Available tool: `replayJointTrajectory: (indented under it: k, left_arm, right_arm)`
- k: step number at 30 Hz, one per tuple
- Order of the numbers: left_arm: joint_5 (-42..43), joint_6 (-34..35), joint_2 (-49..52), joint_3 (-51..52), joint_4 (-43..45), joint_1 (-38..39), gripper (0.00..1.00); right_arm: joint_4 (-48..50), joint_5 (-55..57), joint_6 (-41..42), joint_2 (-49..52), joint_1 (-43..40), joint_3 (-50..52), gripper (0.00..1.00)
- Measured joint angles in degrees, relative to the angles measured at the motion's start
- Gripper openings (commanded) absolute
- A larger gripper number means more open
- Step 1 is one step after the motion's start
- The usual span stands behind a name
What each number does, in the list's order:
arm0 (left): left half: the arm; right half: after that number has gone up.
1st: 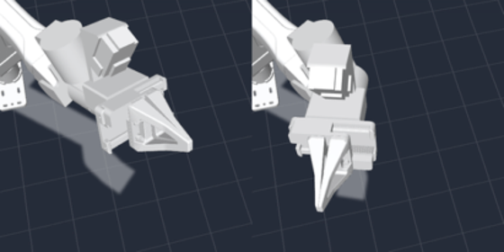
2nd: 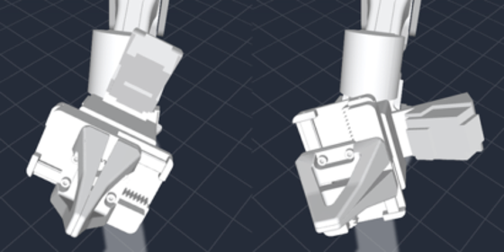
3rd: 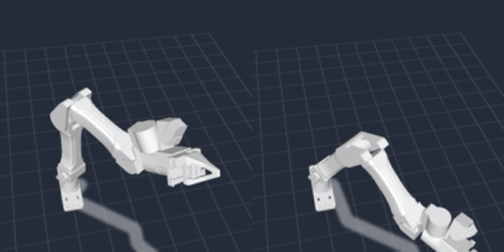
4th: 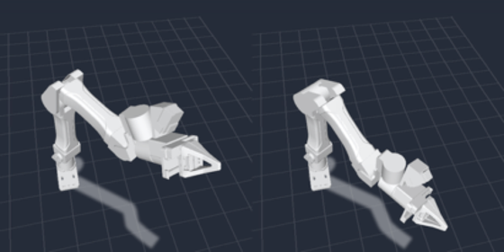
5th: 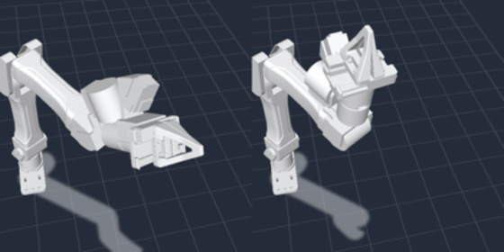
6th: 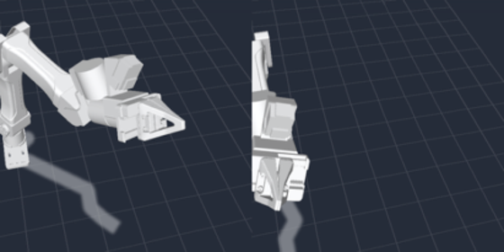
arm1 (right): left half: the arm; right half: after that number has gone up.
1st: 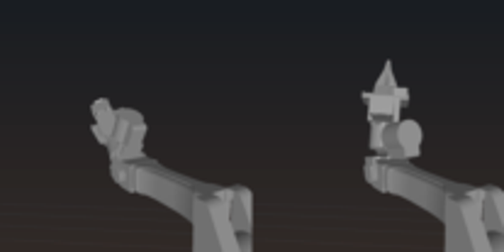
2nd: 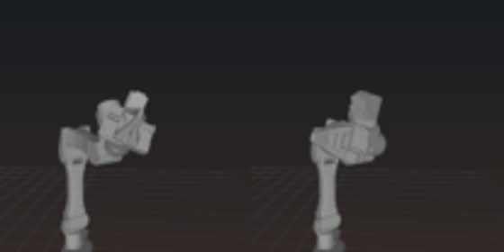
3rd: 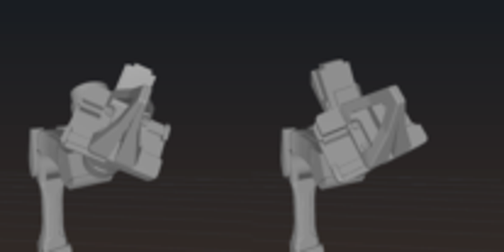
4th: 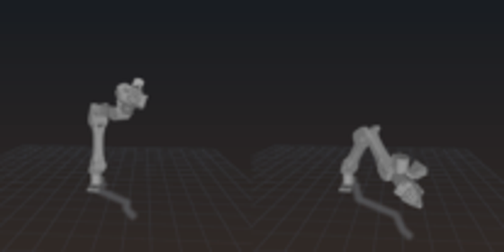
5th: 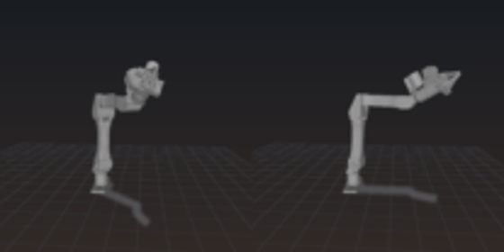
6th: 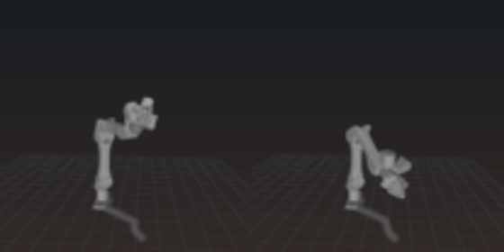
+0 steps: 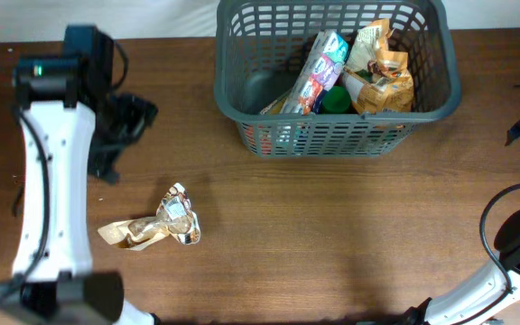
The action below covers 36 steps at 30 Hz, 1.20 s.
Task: Pack container
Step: 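Open the left gripper and withdraw it from the basket, then lower the left gripper onto the gold foil bag and close it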
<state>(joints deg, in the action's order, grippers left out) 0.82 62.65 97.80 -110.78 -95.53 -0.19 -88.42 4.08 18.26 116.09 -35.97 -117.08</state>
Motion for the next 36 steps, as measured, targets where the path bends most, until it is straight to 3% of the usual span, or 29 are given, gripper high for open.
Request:
replayJointTrajectory:
  k: [9,16,22,36]
  left_arm:
    - [0.0,13.1,-21.9,28.1,11.4,-1.1,0.99]
    - [0.7,25.1,-28.6,45.5,20.0,-3.7,0.99]
    - [0.9,28.7,-28.3,50.2,29.9,-3.8,0.99]
    - [4.2,39.7,-23.0,56.8,35.5,-3.8,0.99]
  right_arm:
    - [0.0,0.0,0.0,0.0,0.0,0.0,0.99]
    - [0.0,0.0,0.0,0.0,0.0,0.0,0.99]
    - [0.0,0.0,0.0,0.0,0.0,0.0,0.99]
    - [0.0,0.0,0.0,0.0,0.0,0.0,0.99]
